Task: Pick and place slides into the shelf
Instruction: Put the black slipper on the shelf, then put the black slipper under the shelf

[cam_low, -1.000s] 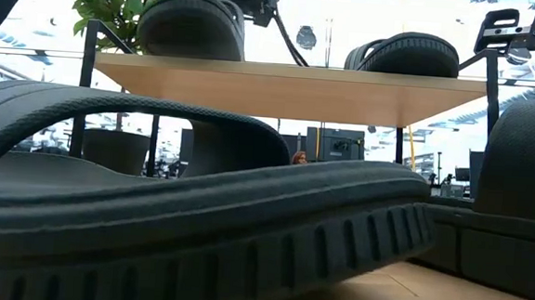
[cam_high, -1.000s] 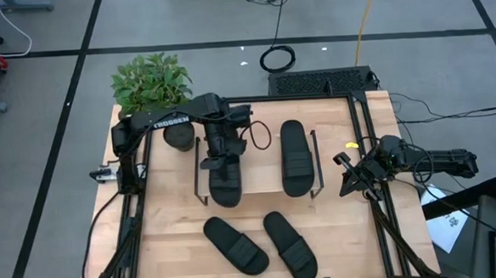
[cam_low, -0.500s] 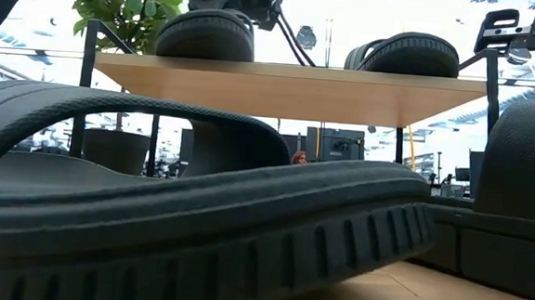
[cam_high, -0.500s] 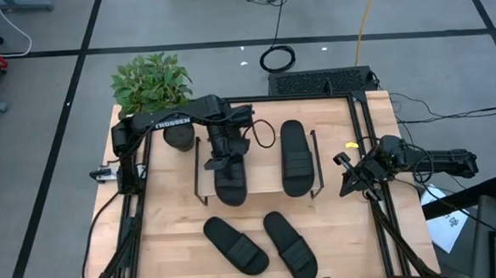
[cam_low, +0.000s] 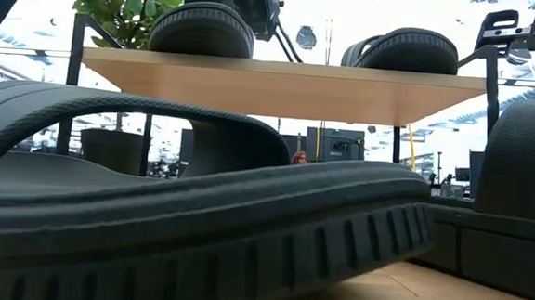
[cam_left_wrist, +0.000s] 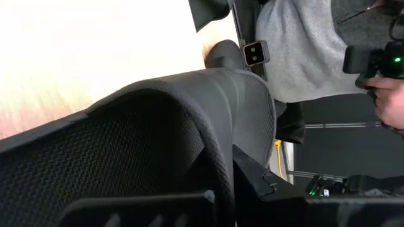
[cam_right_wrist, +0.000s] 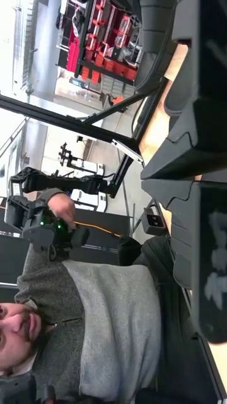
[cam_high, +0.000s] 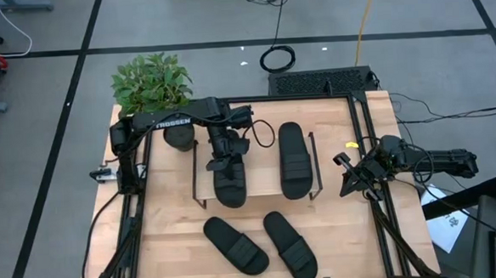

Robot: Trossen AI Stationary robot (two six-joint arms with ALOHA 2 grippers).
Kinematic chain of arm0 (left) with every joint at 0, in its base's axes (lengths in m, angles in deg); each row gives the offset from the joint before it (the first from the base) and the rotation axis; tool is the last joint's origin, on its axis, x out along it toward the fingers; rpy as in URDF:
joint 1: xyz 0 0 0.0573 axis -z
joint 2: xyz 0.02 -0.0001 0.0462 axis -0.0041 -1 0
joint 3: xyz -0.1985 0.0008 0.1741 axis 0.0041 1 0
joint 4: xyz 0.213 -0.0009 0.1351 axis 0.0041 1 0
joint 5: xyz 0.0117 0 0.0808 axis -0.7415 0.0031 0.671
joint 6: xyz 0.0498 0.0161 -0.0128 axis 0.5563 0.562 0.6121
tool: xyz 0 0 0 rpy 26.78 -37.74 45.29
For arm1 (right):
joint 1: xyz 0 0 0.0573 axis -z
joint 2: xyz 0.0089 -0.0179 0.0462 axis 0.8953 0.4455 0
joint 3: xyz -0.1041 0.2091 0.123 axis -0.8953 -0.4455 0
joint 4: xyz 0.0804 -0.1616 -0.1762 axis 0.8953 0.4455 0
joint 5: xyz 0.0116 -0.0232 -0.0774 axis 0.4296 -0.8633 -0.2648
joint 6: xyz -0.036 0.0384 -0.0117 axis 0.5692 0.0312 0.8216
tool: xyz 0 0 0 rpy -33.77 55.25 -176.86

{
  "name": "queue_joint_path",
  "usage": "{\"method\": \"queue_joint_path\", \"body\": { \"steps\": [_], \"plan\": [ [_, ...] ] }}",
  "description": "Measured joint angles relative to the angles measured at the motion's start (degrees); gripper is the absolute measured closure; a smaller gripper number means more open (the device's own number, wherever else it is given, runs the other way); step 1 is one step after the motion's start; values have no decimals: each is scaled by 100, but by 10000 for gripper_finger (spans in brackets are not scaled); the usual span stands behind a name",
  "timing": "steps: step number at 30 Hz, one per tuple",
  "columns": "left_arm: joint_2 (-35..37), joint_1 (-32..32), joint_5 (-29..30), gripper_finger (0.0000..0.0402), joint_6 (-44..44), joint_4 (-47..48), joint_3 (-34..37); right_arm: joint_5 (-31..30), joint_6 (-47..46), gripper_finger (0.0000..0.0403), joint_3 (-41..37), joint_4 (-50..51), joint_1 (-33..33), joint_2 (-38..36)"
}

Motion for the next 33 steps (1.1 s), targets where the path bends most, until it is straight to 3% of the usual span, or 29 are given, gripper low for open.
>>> {"method": "queue_joint_path", "body": {
  "steps": [8,18,26,33],
  "plan": [
    [-13,-9,133,333,1,-208,9,0,-1,403,0,-21,2,0],
    [133,-9,485,195,-374,-214,12,0,-30,403,0,-20,2,1],
    [761,-16,1211,100,-577,-584,15,2,-109,403,2,-36,0,0],
    [1239,41,1827,47,-875,-675,15,2,-109,403,2,-41,2,0]
  ]
}}
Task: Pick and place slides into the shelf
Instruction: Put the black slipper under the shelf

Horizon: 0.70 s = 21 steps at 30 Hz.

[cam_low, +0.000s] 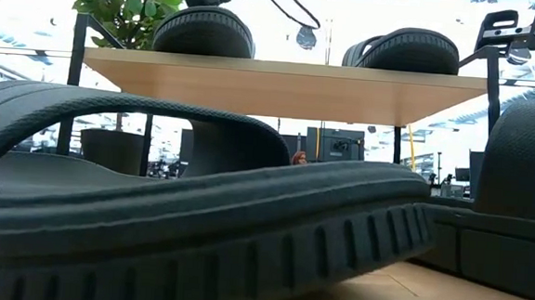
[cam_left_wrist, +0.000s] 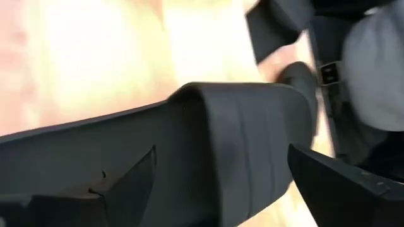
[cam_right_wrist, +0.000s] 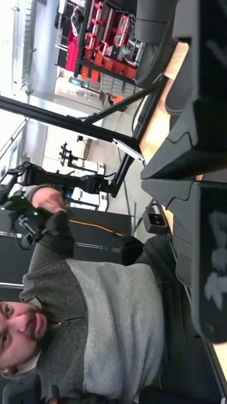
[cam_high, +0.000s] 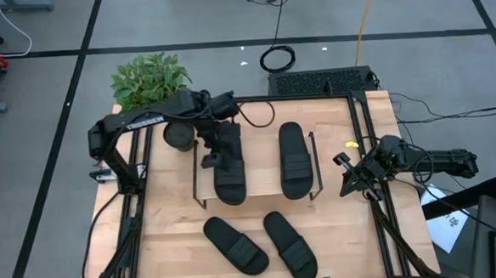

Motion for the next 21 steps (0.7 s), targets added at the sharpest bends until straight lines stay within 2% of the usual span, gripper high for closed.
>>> {"method": "queue_joint_path", "body": {
  "steps": [4,7,11,15,18,21],
  "plan": [
    [492,258,615,43,63,-49,-5,-7,19,403,0,0,-1,0],
    [908,734,1225,72,243,25,-7,-11,118,403,0,0,0,0],
    [1389,1655,1820,162,280,-32,-7,-17,139,403,0,0,0,0],
    [1782,2654,2516,290,188,-395,94,-18,269,403,0,5,-2,0],
    [2056,3270,2917,377,-164,-879,472,-20,309,403,0,22,-1,0],
    [2317,3781,3240,386,-605,-1595,1147,-4,347,403,0,36,-20,3]
  ]
}}
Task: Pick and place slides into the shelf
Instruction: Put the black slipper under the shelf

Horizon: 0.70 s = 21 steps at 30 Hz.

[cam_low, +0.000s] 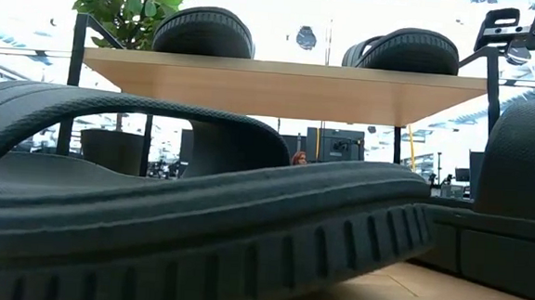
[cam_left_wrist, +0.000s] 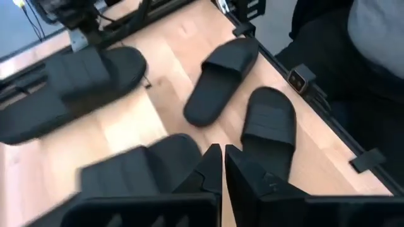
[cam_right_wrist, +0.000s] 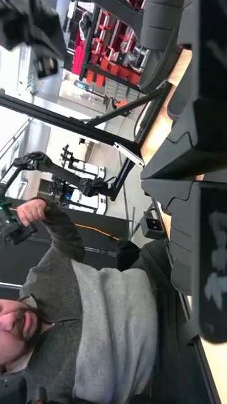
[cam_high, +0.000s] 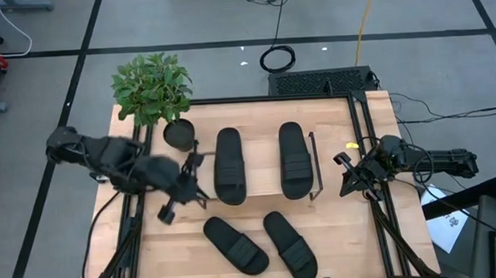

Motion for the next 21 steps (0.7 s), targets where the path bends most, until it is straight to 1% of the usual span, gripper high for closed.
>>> {"method": "queue_joint_path", "body": {
  "steps": [3,7,10,12,14,17,19,21],
  "plan": [
    [195,463,275,383,-301,-836,888,0,91,403,-2,15,-76,40],
    [254,1101,642,398,-465,-2285,2124,2,235,403,-28,-32,-189,100],
    [251,1565,991,396,-204,-3655,3027,0,349,403,-28,-66,-249,121],
    [252,1758,1234,396,-39,-4509,3532,-3,366,403,-28,-111,-274,121],
    [260,1878,1511,400,273,-5159,3932,-27,397,403,-28,-183,-277,121],
    [491,1959,2098,399,748,-5571,4372,-233,462,403,-28,-282,-279,127],
    [862,1849,2437,400,982,-5667,4546,-479,466,403,-31,-373,-279,128],
    [1359,1666,2568,401,1174,-5700,4694,-689,393,403,-31,-423,-279,128]
  ]
}}
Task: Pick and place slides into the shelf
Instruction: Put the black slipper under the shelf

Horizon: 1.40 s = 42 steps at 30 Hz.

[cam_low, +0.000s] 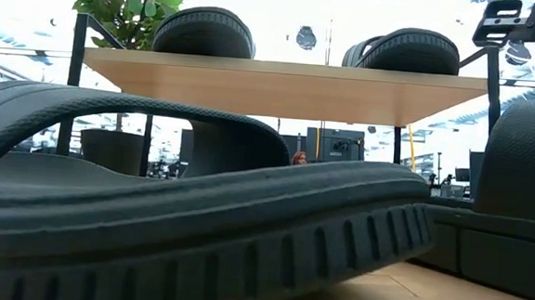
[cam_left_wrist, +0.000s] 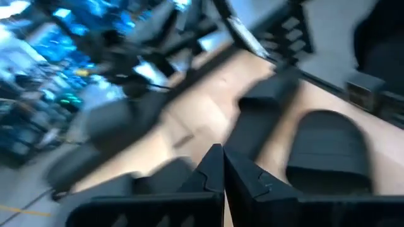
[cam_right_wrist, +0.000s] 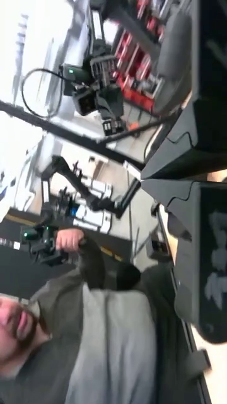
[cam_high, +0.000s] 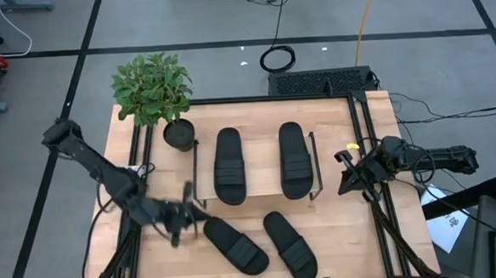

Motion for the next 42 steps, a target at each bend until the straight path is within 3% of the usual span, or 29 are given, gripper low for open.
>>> {"method": "queue_joint_path", "body": {
  "steps": [9,15,19,24,28,30,35,42],
  "plan": [
    [2662,-540,-101,401,316,28,1080,-55,-96,403,-2,-1,0,88],
    [4086,-524,870,401,9,139,1905,-86,-379,403,-4,0,0,127],
    [4761,-524,262,401,-265,134,2398,-230,-603,403,-4,1,2,127],
    [5198,-523,338,401,-708,334,3033,-341,-636,403,-4,-32,-1,167],
    [5318,-513,-1225,402,-532,261,3388,-899,-730,403,-4,-39,0,245],
    [5323,-507,-1621,402,-358,331,3476,-955,-668,403,-4,-37,2,301],
    [5354,-552,-1377,401,-105,627,3482,-792,-598,403,-4,-37,0,428],
    [5348,-564,-1359,401,-488,1010,3472,-802,-600,403,-4,-36,0,597]
  ]
}}
